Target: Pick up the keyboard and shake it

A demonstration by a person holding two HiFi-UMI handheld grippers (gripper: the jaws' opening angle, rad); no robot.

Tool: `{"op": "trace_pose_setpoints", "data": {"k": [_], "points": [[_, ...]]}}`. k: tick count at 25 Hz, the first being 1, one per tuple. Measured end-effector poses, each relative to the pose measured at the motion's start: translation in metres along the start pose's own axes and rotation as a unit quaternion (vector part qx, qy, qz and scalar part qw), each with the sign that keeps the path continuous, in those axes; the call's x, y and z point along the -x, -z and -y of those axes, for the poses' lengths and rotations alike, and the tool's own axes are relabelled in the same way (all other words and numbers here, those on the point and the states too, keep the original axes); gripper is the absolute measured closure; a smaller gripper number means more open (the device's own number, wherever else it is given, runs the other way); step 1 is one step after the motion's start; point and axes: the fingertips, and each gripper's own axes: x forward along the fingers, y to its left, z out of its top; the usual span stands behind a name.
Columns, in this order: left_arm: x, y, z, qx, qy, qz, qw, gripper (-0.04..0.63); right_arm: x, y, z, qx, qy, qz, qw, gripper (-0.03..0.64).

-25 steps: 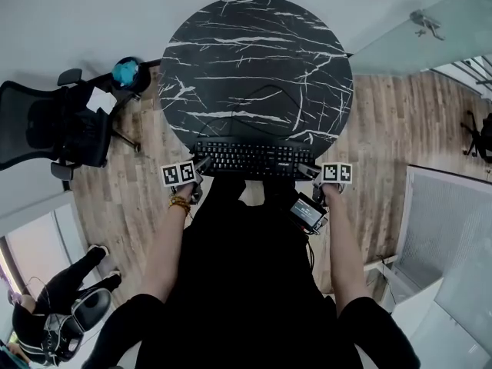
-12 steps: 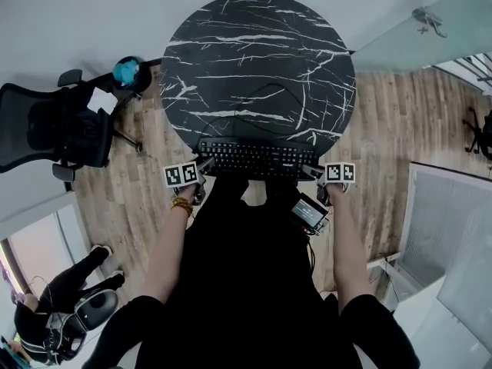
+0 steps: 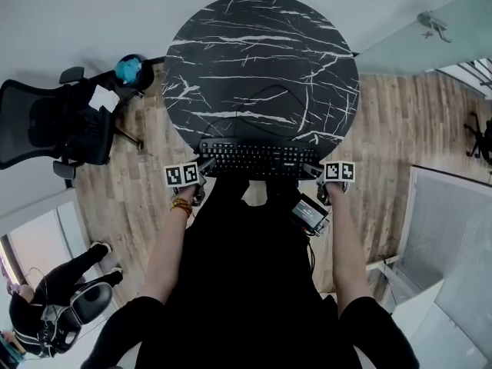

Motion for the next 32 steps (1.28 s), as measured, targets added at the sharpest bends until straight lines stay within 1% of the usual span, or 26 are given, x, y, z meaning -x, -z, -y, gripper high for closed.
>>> {"op": "trace_pose_setpoints", "data": {"k": [3,6,13,19,25,27,29,31,32], "points": [[0.001,-0.002,-0.001,-0.011,-0.008,-0.010,0.9999,0.344,0.000,-0.002,-0.002,0.005,0.016,-0.004,1.000,0.357],[0.002,-0.001,0.000,-0.017,-0.011,-0.012,0.9997,0.344,0.002,-0.001,-0.002,0.016,0.030,-0.004,0.999,0.357],[0.018,-0.010,-0.010,-0.013,-0.019,0.006,0.9997,0.344,0.008,-0.003,0.001,-0.003,0.002,0.021,1.000,0.357],[0.019,-0.009,-0.011,-0.028,-0.026,0.003,0.9993,0.345,0.021,-0.004,0.008,0.003,0.005,0.030,1.000,0.354],[0.021,-0.007,-0.006,-0.039,-0.035,0.014,0.9985,0.344,0.028,-0.003,0.006,0.020,0.017,0.045,0.999,0.354],[0.024,-0.008,-0.007,-0.042,-0.040,0.018,0.9982,0.345,0.032,-0.006,0.008,0.026,0.029,0.055,0.998,0.354],[0.030,-0.011,-0.002,-0.045,-0.033,0.027,0.9981,0.344,0.041,-0.013,0.011,0.030,0.046,0.075,0.996,0.354],[0.040,-0.018,0.005,-0.064,-0.023,0.045,0.9966,0.344,0.059,-0.024,0.013,0.031,0.063,0.109,0.992,0.354],[0.046,-0.023,0.011,-0.083,-0.019,0.057,0.9948,0.345,0.070,-0.031,0.010,0.030,0.067,0.132,0.989,0.355]]}}
